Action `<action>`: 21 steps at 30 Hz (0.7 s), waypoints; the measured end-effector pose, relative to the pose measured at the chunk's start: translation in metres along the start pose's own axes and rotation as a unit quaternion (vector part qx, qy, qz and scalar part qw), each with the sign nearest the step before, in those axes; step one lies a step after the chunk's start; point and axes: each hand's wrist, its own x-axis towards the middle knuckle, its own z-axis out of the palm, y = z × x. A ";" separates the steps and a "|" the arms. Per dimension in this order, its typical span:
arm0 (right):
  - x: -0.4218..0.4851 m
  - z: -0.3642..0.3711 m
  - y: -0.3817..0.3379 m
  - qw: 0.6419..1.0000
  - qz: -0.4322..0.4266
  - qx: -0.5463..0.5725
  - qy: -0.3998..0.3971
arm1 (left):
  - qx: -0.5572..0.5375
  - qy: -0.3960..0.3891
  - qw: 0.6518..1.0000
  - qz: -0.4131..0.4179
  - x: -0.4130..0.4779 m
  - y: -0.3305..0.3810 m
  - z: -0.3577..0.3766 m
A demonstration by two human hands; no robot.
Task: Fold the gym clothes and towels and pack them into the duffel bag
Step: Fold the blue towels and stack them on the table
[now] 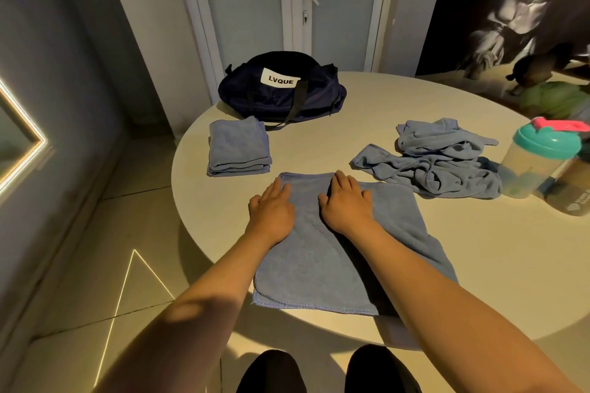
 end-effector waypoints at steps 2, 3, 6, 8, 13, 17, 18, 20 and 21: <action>-0.001 0.000 0.001 0.999 -0.011 0.014 -0.041 | -0.011 0.017 1.000 -0.003 0.001 -0.001 0.000; -0.002 -0.001 0.002 0.998 -0.023 0.030 -0.041 | -0.020 0.026 0.999 -0.002 0.002 -0.003 0.001; -0.013 -0.004 0.003 0.998 -0.040 0.020 0.038 | -0.091 0.061 0.994 -0.004 0.003 -0.007 0.002; -0.022 -0.003 0.001 0.996 -0.030 -0.019 0.076 | -0.112 0.082 0.990 0.013 -0.001 -0.003 0.002; -0.032 0.003 -0.005 1.000 -0.006 0.001 -0.030 | -0.031 0.018 0.999 -0.015 -0.002 0.009 -0.001; -0.039 -0.001 -0.005 0.998 -0.008 0.000 -0.055 | -0.027 -0.013 0.999 -0.038 0.000 0.007 -0.004; -0.041 -0.003 -0.005 0.999 -0.005 -0.005 -0.033 | -0.042 -0.012 0.998 -0.043 0.001 0.006 -0.004; -0.047 -0.005 -0.003 1.000 0.011 -0.013 0.007 | -0.085 -0.013 0.995 -0.055 0.003 0.005 -0.006; -0.050 -0.004 0.000 1.000 0.018 -0.013 0.011 | -0.096 -0.014 0.993 -0.064 0.004 0.005 -0.007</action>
